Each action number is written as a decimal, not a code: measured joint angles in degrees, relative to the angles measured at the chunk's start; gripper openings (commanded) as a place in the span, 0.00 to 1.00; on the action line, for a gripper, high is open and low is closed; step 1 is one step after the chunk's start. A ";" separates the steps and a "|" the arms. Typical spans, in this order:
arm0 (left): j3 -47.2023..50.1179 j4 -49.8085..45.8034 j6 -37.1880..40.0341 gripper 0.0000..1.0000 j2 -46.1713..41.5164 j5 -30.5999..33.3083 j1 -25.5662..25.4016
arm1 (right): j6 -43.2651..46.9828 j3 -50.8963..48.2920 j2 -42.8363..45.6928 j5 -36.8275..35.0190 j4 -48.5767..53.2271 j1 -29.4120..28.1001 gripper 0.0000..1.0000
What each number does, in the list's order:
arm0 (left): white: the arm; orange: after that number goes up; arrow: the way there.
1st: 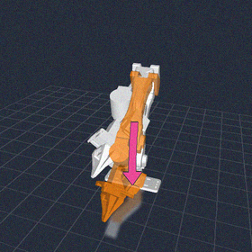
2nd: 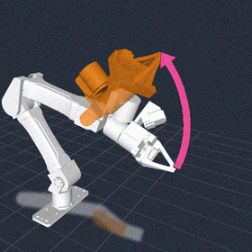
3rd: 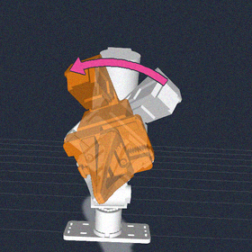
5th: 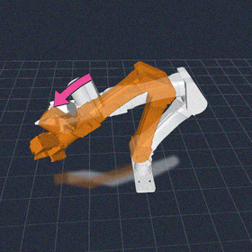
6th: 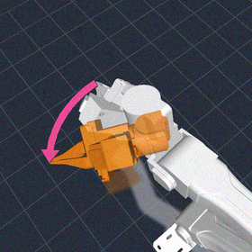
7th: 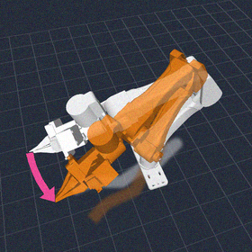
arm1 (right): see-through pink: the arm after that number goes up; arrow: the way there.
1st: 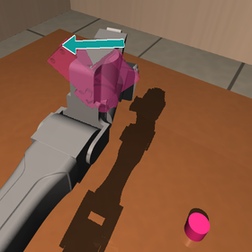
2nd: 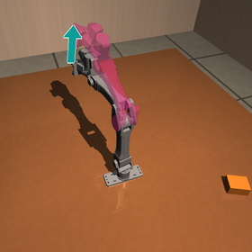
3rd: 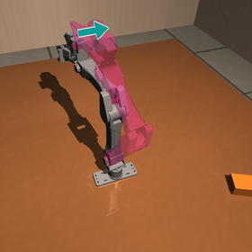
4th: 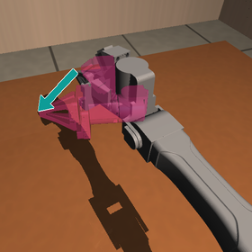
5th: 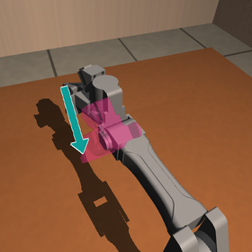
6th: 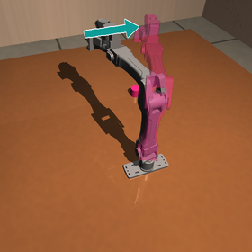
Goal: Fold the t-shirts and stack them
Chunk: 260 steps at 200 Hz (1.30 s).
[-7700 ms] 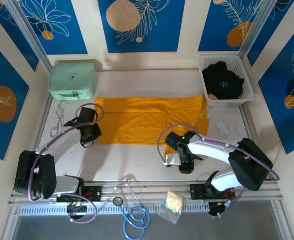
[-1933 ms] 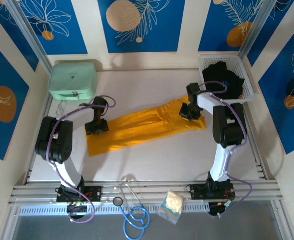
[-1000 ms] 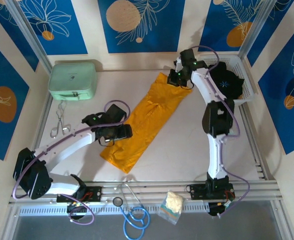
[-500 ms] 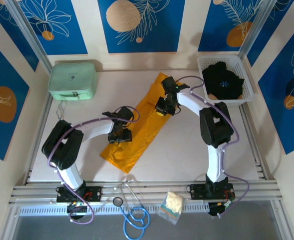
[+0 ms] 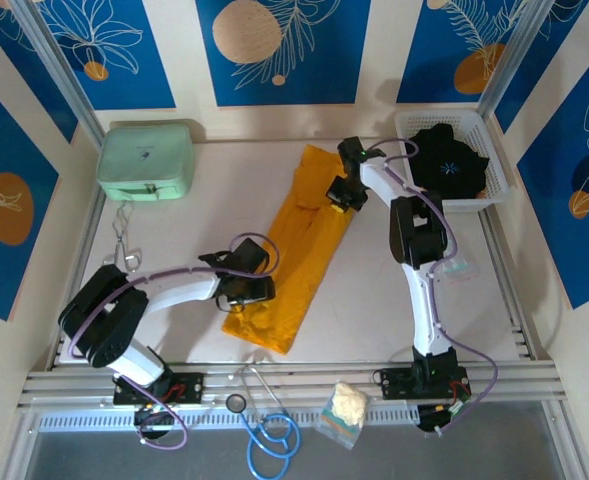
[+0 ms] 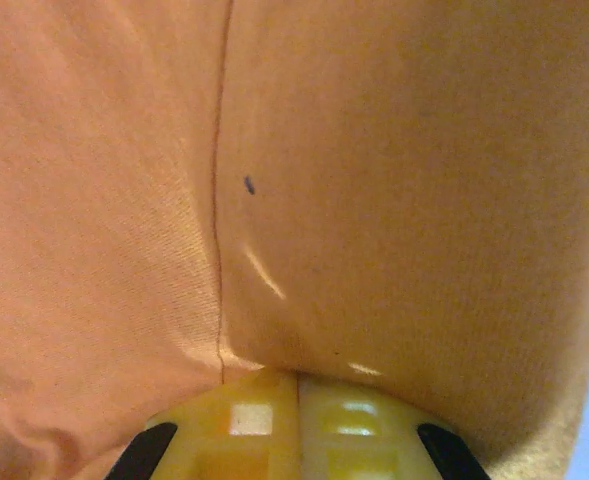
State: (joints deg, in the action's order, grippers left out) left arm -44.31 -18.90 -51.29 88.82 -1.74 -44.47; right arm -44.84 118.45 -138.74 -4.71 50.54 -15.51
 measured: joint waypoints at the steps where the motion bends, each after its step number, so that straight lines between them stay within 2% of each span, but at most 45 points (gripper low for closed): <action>1: 0.09 0.35 -0.35 0.63 0.00 -0.17 -0.26 | 0.37 0.83 -0.50 0.15 0.20 -0.02 0.00; 43: 1.18 11.15 -8.50 0.64 1.90 -5.84 -4.44 | 7.76 25.22 -14.19 3.43 6.60 -1.57 0.00; 65: 0.48 15.39 -11.72 0.63 3.87 -8.41 -6.03 | 10.03 32.15 -17.94 4.20 8.24 -2.36 0.00; 88: 0.00 16.15 -13.44 0.64 4.33 -8.76 -7.17 | 10.91 31.26 -17.59 4.74 8.39 -2.49 0.00; 116: 0.22 13.18 -14.45 0.67 2.56 -7.52 -7.67 | 11.19 23.63 -13.44 5.16 6.34 -1.86 0.00; 142: 0.28 5.33 -13.75 0.85 -1.42 -4.00 -7.98 | 12.79 18.64 -10.43 5.35 5.46 -1.22 0.00; 160: -3.26 -3.37 -10.75 0.98 -3.67 0.15 -8.07 | 16.17 14.88 -7.65 5.31 3.80 -0.96 0.02; 192: -20.13 -11.69 2.25 0.99 -5.53 9.31 -8.11 | 26.12 5.77 5.88 4.50 -0.68 -1.05 0.07; 223: -31.61 -10.49 21.38 1.00 -8.85 16.94 -8.11 | 37.51 -12.46 34.03 1.60 -9.35 -4.28 0.12; 243: -30.32 -5.77 36.13 0.99 -13.22 19.45 -8.11 | 43.58 -27.61 54.55 -0.31 -16.35 -10.03 0.39; 260: -23.63 1.27 50.05 0.96 -18.88 18.40 -8.09 | 48.33 -39.45 68.94 0.66 -20.39 -15.06 0.63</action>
State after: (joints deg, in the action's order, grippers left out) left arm -67.94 -17.63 -1.23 69.93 16.67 -52.56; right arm 3.49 79.00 -69.80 -4.05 30.15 -30.57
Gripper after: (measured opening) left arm 0.972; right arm 0.478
